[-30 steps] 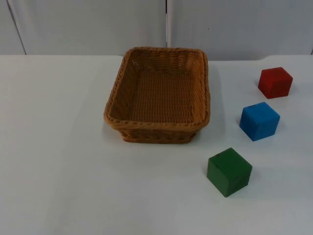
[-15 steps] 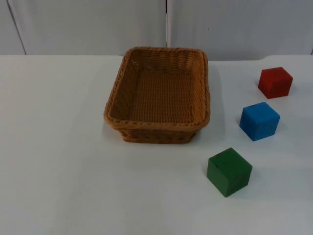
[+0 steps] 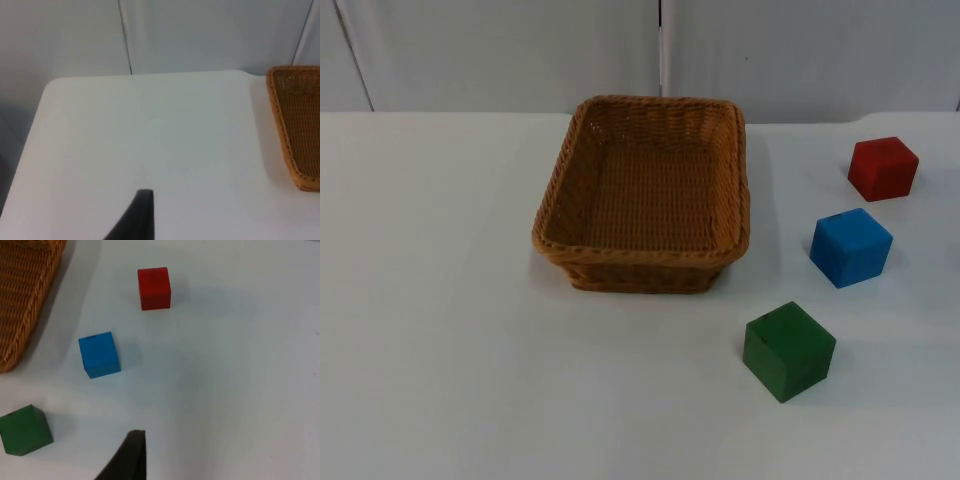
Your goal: Pick up one cube with each hand and place exactly two cubes into the same basket, leaving the remaining cube outside.
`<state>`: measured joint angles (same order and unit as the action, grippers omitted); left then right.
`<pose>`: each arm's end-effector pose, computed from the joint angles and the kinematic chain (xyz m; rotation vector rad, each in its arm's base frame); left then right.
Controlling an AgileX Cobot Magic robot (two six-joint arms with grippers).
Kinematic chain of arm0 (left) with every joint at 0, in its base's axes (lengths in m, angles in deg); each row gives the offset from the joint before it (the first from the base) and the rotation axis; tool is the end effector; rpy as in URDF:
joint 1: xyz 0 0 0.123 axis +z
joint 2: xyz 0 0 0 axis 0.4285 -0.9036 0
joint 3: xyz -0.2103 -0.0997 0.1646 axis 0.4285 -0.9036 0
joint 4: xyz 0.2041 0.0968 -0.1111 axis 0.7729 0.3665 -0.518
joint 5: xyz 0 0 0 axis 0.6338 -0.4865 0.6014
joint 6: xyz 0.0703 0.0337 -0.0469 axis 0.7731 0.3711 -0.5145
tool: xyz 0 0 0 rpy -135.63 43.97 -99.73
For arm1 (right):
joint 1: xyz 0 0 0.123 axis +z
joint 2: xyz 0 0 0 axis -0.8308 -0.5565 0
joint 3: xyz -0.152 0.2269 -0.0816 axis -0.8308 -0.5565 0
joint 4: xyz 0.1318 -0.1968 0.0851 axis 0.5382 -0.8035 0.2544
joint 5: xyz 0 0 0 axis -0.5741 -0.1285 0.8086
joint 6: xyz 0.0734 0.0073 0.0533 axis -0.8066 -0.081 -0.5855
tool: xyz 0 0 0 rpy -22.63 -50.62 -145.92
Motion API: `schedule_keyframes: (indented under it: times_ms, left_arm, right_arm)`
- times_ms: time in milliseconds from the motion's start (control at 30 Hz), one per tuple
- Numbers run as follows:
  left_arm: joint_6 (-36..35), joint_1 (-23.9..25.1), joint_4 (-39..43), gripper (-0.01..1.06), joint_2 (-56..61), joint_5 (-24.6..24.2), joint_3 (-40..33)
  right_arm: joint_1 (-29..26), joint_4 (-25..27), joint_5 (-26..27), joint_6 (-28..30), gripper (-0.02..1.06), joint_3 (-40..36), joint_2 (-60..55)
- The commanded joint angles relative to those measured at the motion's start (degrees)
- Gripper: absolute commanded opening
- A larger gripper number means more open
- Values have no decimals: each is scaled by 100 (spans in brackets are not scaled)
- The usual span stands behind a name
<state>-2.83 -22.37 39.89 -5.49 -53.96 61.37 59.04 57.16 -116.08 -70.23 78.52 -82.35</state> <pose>0.0824 -0.0017 0.3899 0.0399 2.0728 -0.0064 0.1873 0.0099 0.3860 -0.1877 2.3728 -0.0193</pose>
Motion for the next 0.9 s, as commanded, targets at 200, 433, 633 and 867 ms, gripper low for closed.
schedule_keyframes:
  times_ms: [200,433,633,867]
  left_arm:
    - [560,2,-681,105,-570,36,66]
    - [1803,2,-1980,105,-1096,36,66]
    - [2580,-20,-2757,105,-1527,36,71]
    - [2797,-354,-2911,105,-1915,116,71]
  right_arm:
    - [-32,39,14,225,105,521,-599]
    - [-32,654,-3,714,105,987,-1083]
    - [-32,922,-77,877,105,1348,-1580]
    - [-32,1040,-91,970,105,1611,-2043]
